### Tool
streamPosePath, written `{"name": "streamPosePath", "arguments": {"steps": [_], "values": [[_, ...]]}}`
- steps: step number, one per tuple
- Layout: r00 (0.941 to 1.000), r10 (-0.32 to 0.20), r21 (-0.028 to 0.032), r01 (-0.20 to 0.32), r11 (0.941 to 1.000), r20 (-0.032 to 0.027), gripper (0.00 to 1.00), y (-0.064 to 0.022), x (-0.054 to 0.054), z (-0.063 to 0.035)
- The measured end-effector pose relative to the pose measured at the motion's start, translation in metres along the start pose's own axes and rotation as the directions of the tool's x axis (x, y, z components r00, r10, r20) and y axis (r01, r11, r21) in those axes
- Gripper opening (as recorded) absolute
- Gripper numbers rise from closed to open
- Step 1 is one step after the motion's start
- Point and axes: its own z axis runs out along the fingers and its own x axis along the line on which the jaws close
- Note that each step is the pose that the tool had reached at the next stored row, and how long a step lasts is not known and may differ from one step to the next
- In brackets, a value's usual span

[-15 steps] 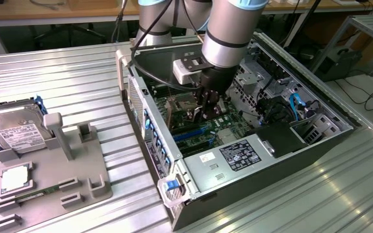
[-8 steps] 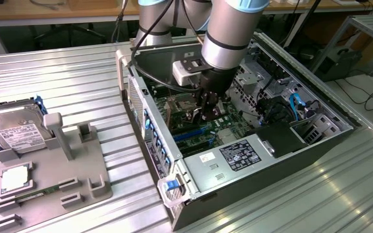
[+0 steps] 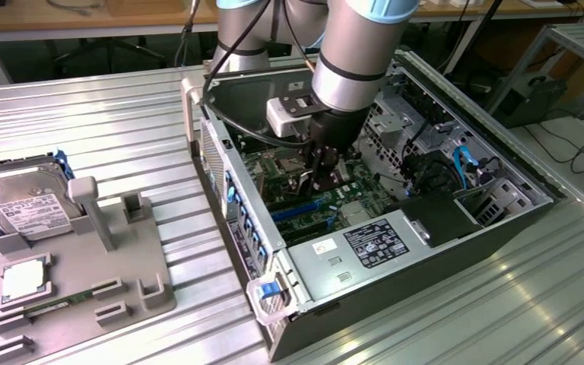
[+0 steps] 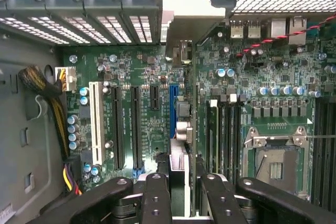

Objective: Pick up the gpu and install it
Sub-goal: 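Insert the gpu into the slot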

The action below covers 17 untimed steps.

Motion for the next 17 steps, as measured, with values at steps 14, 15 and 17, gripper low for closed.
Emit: {"name": "streamPosePath", "arguments": {"steps": [14,15,17], "values": [[1.0,0.0,-0.0044,0.0,1.0,0.0005,0.28,0.004,0.0078,0.0031],[1.0,0.002,-0.0047,-0.002,1.0,0.0004,0.28,0.004,0.0078,0.0035],[0.9999,0.015,-0.0047,-0.015,0.9999,0.0003,0.28,0.004,0.0079,0.0041]]}}
